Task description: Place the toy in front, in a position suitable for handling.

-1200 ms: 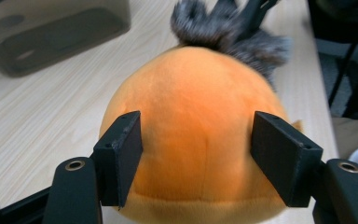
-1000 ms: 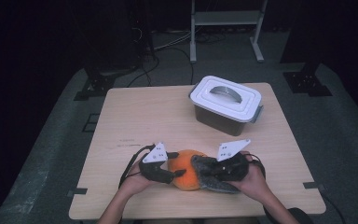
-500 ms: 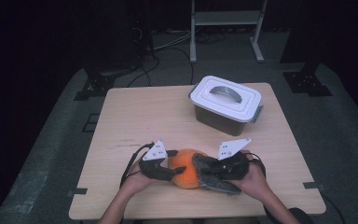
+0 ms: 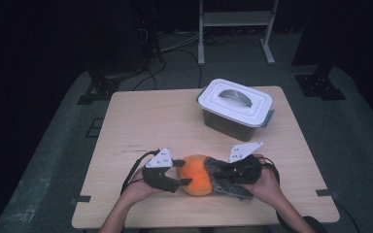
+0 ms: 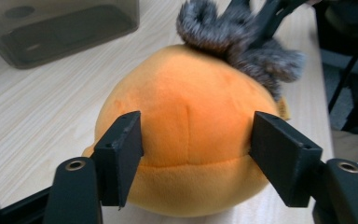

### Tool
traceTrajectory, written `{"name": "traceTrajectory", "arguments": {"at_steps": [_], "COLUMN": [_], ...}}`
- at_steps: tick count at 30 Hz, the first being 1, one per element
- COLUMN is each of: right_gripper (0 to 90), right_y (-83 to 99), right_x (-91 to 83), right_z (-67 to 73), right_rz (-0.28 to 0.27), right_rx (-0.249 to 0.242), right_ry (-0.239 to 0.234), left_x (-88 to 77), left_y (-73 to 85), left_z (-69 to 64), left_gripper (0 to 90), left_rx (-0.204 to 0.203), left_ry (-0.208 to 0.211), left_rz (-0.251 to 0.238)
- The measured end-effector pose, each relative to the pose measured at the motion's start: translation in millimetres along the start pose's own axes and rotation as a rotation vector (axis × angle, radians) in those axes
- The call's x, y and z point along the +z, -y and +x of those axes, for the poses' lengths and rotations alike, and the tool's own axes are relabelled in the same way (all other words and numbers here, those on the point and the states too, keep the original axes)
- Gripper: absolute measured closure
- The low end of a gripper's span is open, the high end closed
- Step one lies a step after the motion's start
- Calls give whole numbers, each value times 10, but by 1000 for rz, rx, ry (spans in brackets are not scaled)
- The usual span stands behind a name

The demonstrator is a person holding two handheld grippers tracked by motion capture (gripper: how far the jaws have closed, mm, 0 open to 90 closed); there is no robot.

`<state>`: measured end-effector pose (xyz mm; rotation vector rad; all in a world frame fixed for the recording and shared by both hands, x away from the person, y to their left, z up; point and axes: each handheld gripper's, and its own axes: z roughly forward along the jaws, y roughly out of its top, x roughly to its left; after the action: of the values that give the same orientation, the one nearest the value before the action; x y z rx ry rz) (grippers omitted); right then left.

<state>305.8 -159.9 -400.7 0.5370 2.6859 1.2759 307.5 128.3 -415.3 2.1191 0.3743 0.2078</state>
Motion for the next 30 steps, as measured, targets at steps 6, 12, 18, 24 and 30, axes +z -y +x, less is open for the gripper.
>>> {"name": "traceTrajectory", "arguments": {"at_steps": [6,12,18,24,30], "right_gripper": [762,762,764,758,754], "right_y": [-189,-138,-35,-54,53], "right_x": [44,125,37,-114,-13], "right_z": [208,185,72,-71,-182], "right_rz": [-25,4,47,-47,23], "right_rx": [-71,-66,-41,15,47], "right_ry": [-43,-65,-48,15,32], "left_x": [67,57,50,60,62], "left_y": [-8,17,43,53,55], "left_z": [14,19,52,40,44], "left_gripper": [357,354,353,353,347], "left_rx": [0,5,5,25,36], "left_ry": [-33,-41,-32,-10,-8], "left_rz": [-27,-14,-5,-4,-8]}}
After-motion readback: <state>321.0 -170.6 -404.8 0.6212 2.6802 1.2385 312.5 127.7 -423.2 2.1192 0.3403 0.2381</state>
